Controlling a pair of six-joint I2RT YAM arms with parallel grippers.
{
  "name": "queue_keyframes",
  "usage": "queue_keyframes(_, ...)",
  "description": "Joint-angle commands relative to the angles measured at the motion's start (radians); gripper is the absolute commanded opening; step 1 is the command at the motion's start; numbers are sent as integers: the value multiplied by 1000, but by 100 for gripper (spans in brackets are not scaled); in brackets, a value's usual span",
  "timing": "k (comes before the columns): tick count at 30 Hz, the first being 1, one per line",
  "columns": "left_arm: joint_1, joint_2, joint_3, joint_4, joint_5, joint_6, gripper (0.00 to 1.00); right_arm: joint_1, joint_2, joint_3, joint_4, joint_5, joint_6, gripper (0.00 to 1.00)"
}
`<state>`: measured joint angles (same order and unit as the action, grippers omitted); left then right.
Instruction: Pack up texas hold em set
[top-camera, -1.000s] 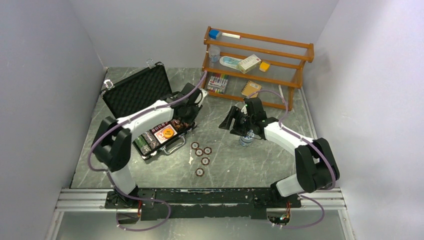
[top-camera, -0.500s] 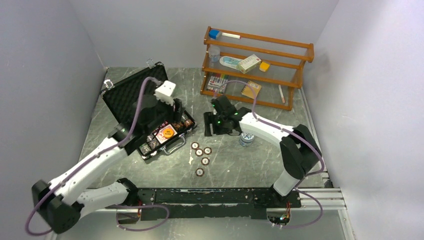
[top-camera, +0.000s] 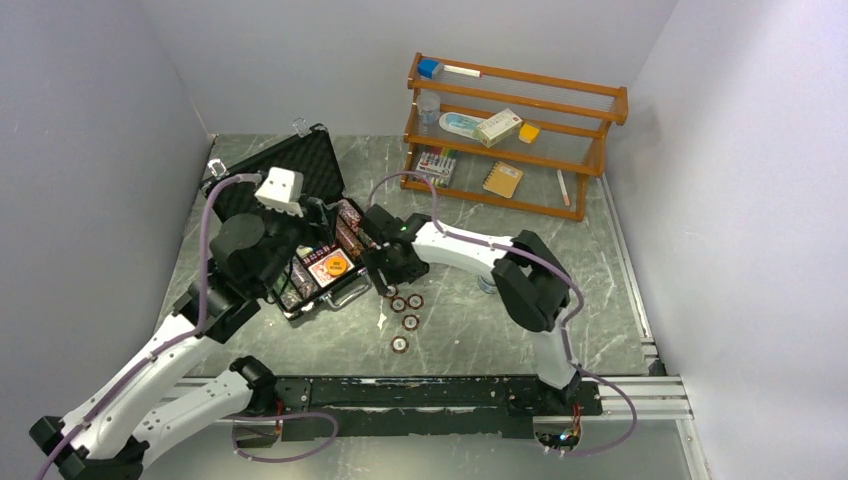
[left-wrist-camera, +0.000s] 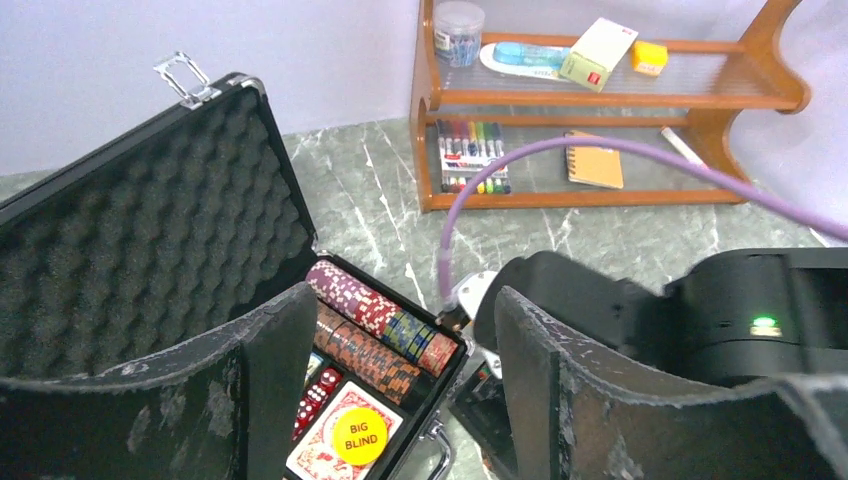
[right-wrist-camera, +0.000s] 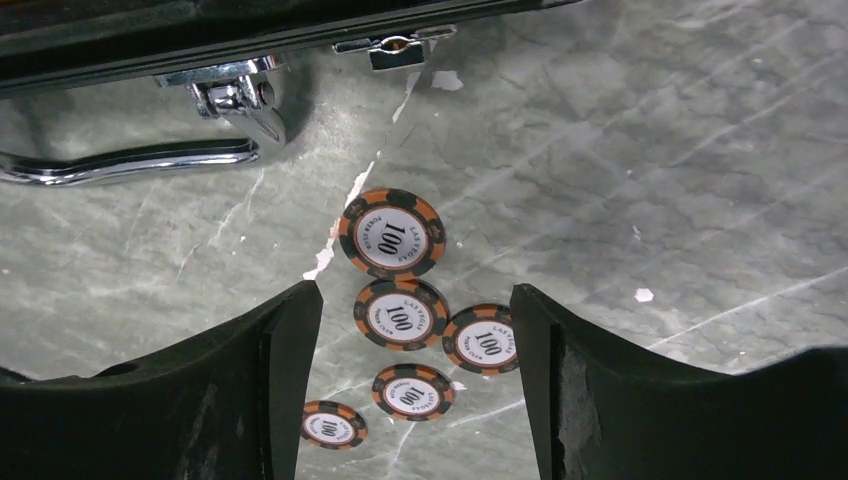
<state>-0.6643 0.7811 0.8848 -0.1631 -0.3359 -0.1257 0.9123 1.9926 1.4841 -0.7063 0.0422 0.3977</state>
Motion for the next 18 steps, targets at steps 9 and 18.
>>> queue_keyframes(9,5,-120,-18,27,-16,-26,70,10,222,273,-265,-13,-58,67)
queue_keyframes(18,5,-130,-19,8,-44,-42,71,12,274,313,-297,-66,-79,63)
